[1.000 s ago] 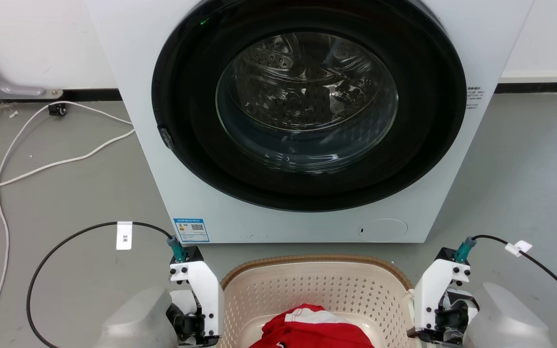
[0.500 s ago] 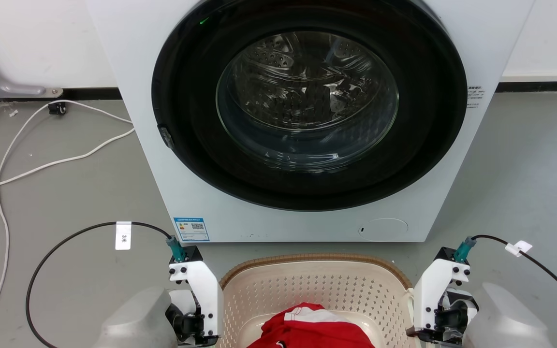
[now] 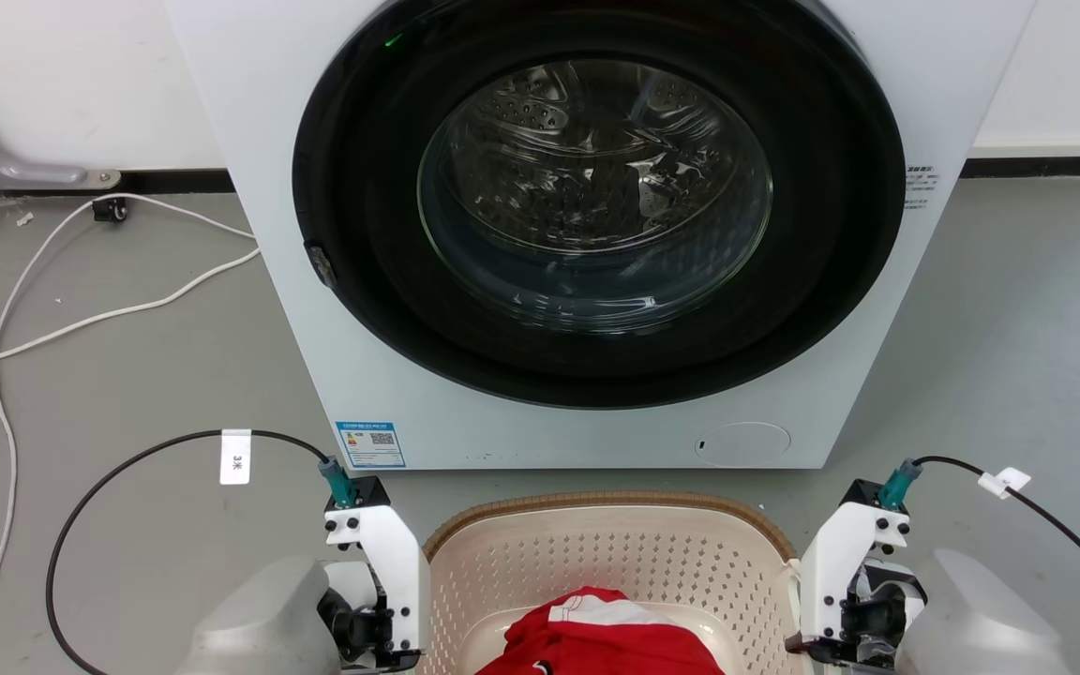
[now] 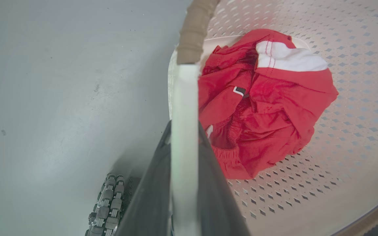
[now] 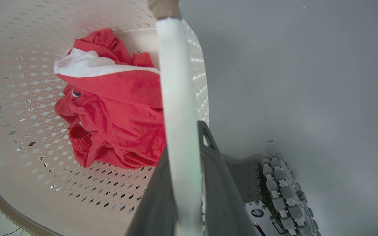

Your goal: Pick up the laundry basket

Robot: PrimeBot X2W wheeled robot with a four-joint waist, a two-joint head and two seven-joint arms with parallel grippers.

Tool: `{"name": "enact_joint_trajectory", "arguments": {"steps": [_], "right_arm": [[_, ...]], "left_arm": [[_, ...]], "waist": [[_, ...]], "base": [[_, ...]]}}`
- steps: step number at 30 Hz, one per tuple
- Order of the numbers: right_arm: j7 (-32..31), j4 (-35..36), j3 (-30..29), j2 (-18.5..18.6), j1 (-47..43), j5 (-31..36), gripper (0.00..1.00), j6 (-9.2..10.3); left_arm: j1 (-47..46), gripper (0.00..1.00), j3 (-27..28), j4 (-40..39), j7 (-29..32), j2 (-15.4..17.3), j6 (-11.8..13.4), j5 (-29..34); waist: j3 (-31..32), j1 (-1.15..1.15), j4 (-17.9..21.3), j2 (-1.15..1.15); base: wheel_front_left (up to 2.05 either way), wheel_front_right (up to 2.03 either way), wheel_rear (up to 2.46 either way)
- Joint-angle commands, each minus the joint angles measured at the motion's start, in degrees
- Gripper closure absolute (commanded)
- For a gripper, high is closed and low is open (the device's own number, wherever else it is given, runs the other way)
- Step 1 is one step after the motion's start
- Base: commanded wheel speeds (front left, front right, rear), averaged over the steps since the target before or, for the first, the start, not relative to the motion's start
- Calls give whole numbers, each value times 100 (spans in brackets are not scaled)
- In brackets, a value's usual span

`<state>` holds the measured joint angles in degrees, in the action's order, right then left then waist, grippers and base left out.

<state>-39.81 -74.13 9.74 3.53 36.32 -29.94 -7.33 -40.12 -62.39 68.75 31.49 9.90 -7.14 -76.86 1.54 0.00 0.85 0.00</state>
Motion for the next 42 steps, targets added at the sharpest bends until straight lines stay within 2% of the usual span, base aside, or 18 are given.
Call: {"name": "enact_joint_trajectory", "arguments": {"steps": [1,42], "right_arm": [[25,50,-8,-120,0,-116,100,-29],[-2,50,11,-122,-49,-220,100,-30]], "left_arm": [[-34,100,-9,-77,-32,-95,-61,-46],[-41,100,-84,-66,-91,-93,-61,-154]], "waist": [[1,0,2,0],[-17,0,1,0]], "base": [[0,0,0],[0,0,0]]}}
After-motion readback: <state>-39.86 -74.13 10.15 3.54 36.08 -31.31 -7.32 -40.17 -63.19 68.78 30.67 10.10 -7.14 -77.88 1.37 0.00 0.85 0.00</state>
